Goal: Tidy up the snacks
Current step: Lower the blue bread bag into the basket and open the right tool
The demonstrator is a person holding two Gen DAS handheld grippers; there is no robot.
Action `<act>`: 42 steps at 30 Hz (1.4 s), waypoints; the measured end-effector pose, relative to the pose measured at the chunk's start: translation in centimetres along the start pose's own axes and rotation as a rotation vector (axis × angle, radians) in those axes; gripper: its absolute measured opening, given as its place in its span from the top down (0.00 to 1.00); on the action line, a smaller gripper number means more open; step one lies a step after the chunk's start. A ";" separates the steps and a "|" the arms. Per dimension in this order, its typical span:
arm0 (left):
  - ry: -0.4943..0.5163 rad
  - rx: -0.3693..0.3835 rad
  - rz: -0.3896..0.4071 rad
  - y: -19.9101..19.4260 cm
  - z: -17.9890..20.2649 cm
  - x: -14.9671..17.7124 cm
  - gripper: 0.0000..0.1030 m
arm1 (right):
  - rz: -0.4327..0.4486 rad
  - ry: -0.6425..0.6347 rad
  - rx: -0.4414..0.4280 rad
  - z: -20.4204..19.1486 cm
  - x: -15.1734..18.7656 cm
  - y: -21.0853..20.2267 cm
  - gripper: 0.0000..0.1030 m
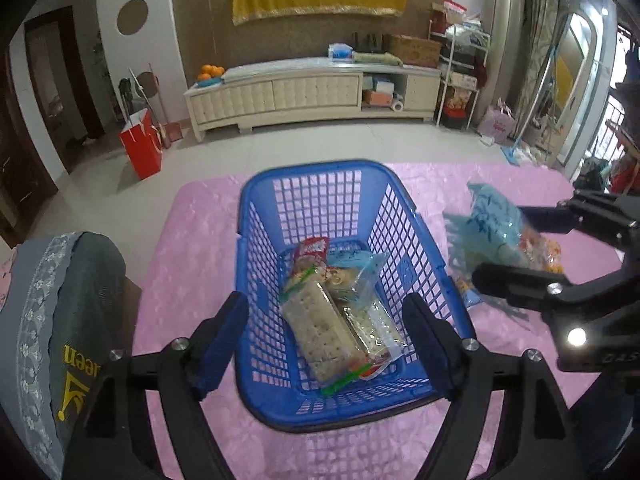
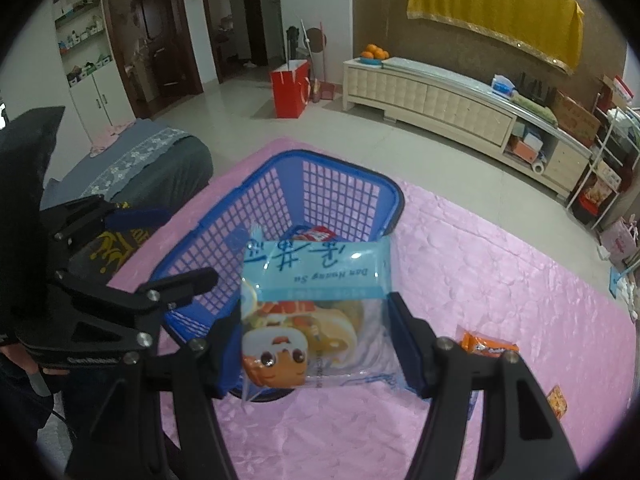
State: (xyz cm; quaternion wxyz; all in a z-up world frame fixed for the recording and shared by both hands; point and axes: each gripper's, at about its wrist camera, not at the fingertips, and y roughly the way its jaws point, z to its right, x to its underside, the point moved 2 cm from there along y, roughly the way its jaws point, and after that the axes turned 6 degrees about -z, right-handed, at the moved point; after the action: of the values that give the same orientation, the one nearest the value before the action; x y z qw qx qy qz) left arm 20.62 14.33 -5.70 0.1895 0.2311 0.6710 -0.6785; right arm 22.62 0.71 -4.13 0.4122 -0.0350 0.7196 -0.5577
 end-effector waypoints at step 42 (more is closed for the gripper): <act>-0.121 -0.018 -0.025 -0.9 -4.5 4.3 0.25 | -0.175 -0.089 -0.026 -5.0 -0.2 6.0 0.27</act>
State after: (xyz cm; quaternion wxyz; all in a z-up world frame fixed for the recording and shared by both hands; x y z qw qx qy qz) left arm 16.85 19.08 -7.40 0.2235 0.1796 0.6673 -0.6874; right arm 22.06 6.95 -8.78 0.3930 -0.1278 0.7018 -0.5803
